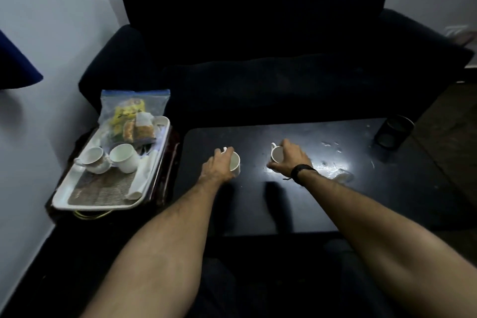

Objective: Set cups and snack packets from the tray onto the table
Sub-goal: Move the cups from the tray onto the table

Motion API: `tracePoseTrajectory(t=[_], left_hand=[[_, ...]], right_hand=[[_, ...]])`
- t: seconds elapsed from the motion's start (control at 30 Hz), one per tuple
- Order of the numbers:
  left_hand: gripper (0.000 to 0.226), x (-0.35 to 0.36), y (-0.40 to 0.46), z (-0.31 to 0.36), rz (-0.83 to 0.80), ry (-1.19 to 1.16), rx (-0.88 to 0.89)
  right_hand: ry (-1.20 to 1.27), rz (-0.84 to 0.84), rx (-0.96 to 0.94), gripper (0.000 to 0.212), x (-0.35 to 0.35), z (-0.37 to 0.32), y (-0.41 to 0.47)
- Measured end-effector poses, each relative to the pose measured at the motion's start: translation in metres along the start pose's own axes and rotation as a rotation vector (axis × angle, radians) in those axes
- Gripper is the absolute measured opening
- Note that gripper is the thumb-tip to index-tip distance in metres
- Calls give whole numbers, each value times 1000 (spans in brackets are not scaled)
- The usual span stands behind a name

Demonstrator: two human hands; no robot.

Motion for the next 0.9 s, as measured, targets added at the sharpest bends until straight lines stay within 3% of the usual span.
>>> tracePoseTrajectory(t=[0.43, 0.9], left_hand=[[68, 58, 34, 37, -93, 22, 37], [72, 66, 41, 41, -124, -24, 29]], right_hand=[[-89, -9, 103, 72, 41, 48, 20], [-86, -42, 181, 74, 48, 56, 23]])
Point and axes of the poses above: each hand's wrist, its own y-axis towards the middle knuckle, its own x-axis out of the palm, z = x × y, the point moved 8 cm from there along y, towards the middle knuckle, and after that the axes turned 6 degrees about z, right-handed, at the moved point
